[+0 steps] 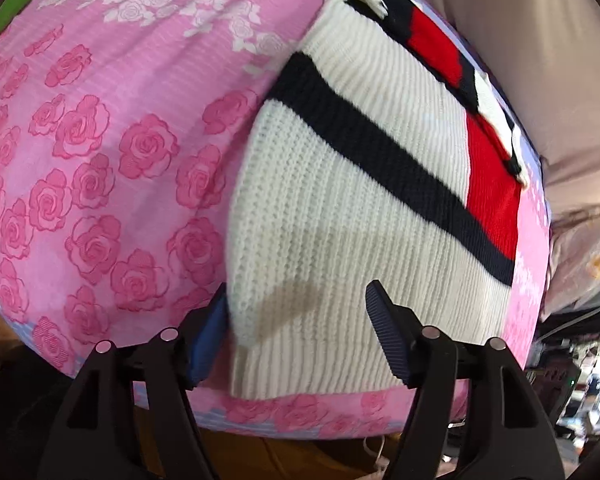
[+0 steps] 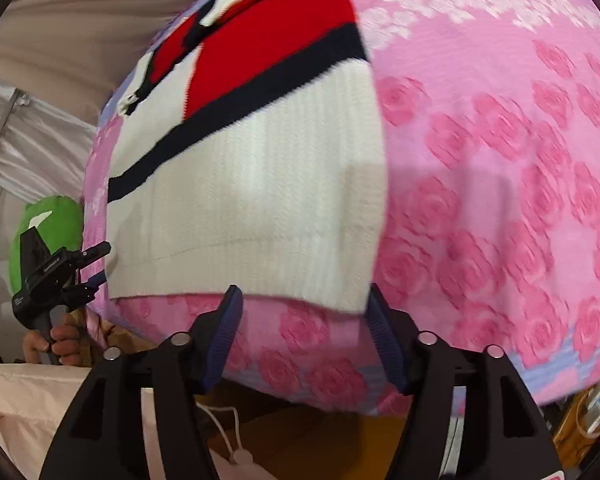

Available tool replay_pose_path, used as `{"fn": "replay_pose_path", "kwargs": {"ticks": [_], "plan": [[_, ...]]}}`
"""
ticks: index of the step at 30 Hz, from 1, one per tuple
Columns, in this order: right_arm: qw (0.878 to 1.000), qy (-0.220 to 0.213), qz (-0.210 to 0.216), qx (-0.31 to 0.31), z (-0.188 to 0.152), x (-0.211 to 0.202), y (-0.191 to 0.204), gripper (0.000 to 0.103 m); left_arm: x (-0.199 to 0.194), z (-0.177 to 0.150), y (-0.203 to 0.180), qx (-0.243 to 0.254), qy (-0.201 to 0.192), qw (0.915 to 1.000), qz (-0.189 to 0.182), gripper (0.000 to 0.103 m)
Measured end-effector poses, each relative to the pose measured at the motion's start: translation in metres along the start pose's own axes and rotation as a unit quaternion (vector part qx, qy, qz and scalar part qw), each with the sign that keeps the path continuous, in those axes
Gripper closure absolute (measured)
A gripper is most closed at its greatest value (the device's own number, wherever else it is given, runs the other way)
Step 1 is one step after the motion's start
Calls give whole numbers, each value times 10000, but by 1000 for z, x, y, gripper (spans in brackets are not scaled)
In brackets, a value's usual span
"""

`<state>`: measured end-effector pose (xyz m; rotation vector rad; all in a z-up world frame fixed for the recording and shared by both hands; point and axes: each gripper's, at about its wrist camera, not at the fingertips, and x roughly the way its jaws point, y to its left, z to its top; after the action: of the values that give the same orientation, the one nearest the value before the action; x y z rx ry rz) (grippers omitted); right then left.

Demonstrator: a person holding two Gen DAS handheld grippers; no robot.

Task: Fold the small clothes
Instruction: 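Grasp the sweater hem with both grippers and lift it toward the collar, then lay the hem over the body with both grippers and release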

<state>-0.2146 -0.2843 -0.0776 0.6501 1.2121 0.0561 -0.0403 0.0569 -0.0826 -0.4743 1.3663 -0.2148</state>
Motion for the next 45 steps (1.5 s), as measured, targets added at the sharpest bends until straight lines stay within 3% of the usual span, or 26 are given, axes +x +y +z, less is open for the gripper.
{"fn": "replay_pose_path", "kwargs": {"ticks": [1, 2, 3, 4, 5, 9, 12, 16, 20, 24, 26, 28, 29, 31, 33, 35, 37, 39, 41, 43, 45], "plan": [[10000, -32, 57, -13, 4, 3, 3, 42, 1, 4, -1, -86, 6, 9999, -121, 45], [9999, -60, 124, -38, 6, 5, 4, 51, 3, 7, -3, -123, 20, 9997, -221, 64], [9998, -97, 169, -86, 9, 4, 6, 66, 3, 10, -5, -120, 53, 9995, -303, 87], [9997, -139, 190, -106, 13, 5, 8, 78, 2, 14, -7, -88, 73, 9994, -311, 96], [9995, -205, 216, -124, 15, 3, 9, 91, 0, 15, -9, -57, 46, 9994, -329, 96], [9956, -803, 312, -376, 21, -37, 23, 93, -33, 20, -23, 278, -306, 9987, -296, 97], [9938, -906, 177, -626, 13, -69, 24, 93, -56, 8, -22, 486, -268, 9983, -200, 97], [9979, -401, 15, -499, -20, -78, -3, 94, -55, -32, -9, 692, 342, 9970, -40, 97], [9979, 598, -39, -236, -69, -63, -25, 94, -46, -74, 5, 550, 1124, 9920, 131, 98], [9945, 1042, 51, -86, -86, -79, -35, 94, -69, -80, 5, 413, 1346, 9900, 15, 98], [9963, 825, 197, -123, -63, -96, -30, 94, -87, -49, -13, 474, 992, 9937, -227, 98], [9982, 81, 440, -408, -10, -117, -13, 95, -98, -12, -31, 628, 552, 9954, -469, 97], [9970, -270, 485, -537, 13, -124, -8, 96, -104, 21, -52, 904, 44, 9946, -509, 97], [9891, -1103, 713, -662, 75, -138, -3, 98, -103, 70, -79, 1237, -585, 9891, -539, 97], [9783, -1797, 844, -597, 138, -138, -7, 98, -94, 110, -103, 1373, -957, 9842, -573, 97], [9738, -2097, 776, -412, 189, -120, -11, 98, -76, 152, -130, 1511, -1364, 9784, -366, 97], [9745, -2132, 654, -244, 228, -94, -15, 98, -53, 184, -147, 1432, -1638, 9759, -149, 96], [9769, -2092, 423, -29, 256, -68, -20, 91, -29, 204, -151, 1287, -1700, 9770, -67, 91], [9770, -2127, 10, 137, 271, -52, -17, 89, -5, 215, -148, 1030, -1668, 9801, 313, 83], [9725, -2317, -72, 202, 271, -55, -19, 86, 3, 218, -143, 978, -1819, 9754, 769, 69], [9688, -2468, -87, 205, 260, -63, -21, 58, -4, 207, -135, 1091, -2019, 9699, 820, 53]]}}
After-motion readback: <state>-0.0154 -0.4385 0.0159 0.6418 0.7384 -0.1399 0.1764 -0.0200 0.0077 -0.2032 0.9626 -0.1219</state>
